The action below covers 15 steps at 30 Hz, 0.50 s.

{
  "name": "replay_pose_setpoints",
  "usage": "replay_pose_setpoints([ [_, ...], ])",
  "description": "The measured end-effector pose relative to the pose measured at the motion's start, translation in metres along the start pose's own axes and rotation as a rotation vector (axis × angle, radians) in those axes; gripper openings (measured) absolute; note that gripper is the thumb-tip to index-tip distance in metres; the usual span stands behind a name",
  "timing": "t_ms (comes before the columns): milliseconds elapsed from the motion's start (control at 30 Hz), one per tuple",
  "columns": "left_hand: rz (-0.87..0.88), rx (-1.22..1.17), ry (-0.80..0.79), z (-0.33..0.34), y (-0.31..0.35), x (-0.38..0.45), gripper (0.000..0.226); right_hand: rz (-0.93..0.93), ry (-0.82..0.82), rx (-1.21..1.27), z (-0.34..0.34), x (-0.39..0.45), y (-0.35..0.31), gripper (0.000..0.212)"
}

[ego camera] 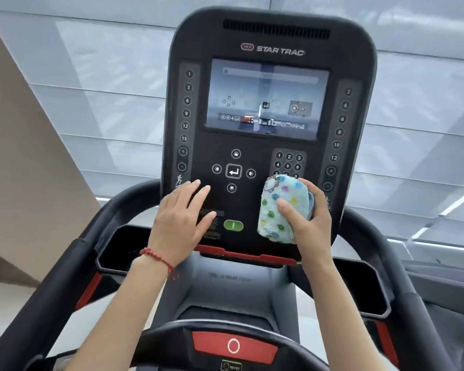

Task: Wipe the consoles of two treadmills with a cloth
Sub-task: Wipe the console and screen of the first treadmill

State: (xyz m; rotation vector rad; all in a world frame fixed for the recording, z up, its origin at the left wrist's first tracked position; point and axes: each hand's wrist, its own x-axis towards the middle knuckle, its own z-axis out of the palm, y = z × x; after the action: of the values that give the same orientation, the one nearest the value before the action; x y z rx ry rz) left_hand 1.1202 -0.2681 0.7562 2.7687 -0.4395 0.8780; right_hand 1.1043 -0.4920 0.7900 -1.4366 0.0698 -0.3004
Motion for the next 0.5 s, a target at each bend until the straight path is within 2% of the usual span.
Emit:
replay_pose_setpoints([
  [167, 0.039, -0.014, 0.032, 0.011, -0.022, 0.040, 0.052, -0.086, 0.073, -0.044, 0.011, 0.045, -0.019, 0.045],
  [367, 0.088, -0.001, 0.143, 0.023, -0.048, 0.081, 0.049, -0.251, 0.157, -0.132, 0.034, 0.108, -0.055, 0.044],
  [500, 0.111, 0.013, 0.196, 0.036, -0.062, 0.094, 0.047, -0.335, 0.185, -0.301, 0.049, 0.142, -0.069, 0.045],
])
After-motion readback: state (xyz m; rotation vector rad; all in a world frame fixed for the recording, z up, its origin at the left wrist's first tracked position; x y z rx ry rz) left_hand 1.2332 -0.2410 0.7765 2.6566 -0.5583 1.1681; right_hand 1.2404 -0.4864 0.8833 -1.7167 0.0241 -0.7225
